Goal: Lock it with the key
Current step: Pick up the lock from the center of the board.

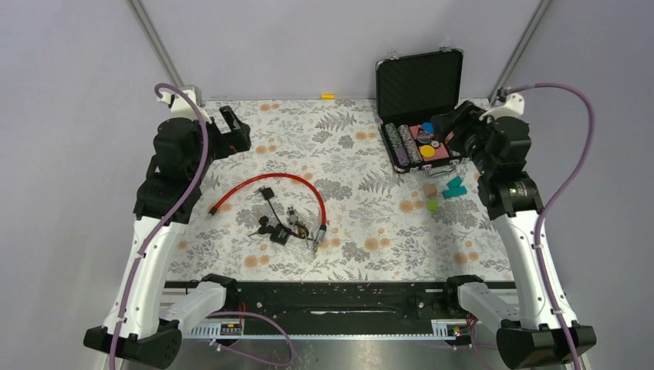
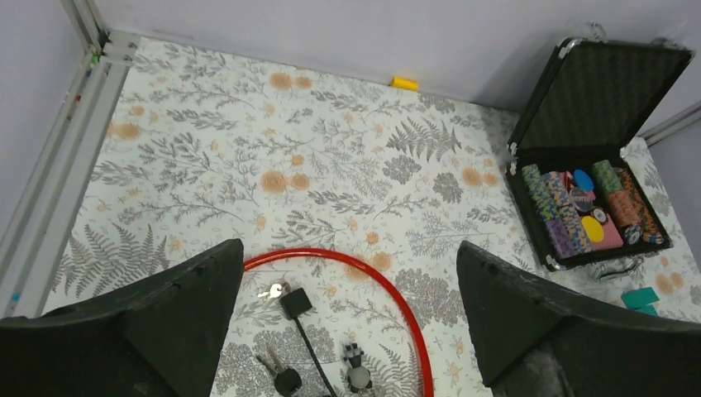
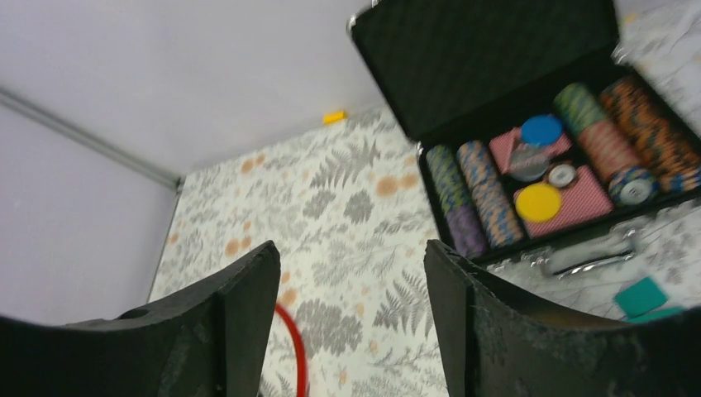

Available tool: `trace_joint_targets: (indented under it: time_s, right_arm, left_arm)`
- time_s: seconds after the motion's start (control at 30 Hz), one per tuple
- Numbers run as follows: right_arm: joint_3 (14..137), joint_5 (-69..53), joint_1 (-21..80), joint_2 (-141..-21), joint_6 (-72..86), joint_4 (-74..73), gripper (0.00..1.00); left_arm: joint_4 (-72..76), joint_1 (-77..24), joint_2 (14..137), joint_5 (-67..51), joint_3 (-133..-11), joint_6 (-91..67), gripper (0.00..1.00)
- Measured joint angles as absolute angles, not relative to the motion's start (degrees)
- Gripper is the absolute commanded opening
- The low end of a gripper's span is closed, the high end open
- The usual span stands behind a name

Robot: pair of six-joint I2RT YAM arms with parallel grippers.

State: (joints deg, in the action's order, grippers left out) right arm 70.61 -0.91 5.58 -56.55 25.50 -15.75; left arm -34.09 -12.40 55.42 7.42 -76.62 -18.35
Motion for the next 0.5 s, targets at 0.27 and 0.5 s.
trace_joint_targets:
  time_s: [0.27, 0.5]
  right_arm:
    - [60.69, -10.15, 8.29, -61.06, 29.43, -9.19, 0.7]
    - [64.51, -8.99, 26.48, -74.59, 25.17, -8.16, 0.51]
  left_arm:
    - [-33.67, -12.19, 56.03, 6.83, -68.88, -20.84, 0.99]
    - [-36.38, -10.39, 60.62, 5.96, -65.1, -25.85, 0.99]
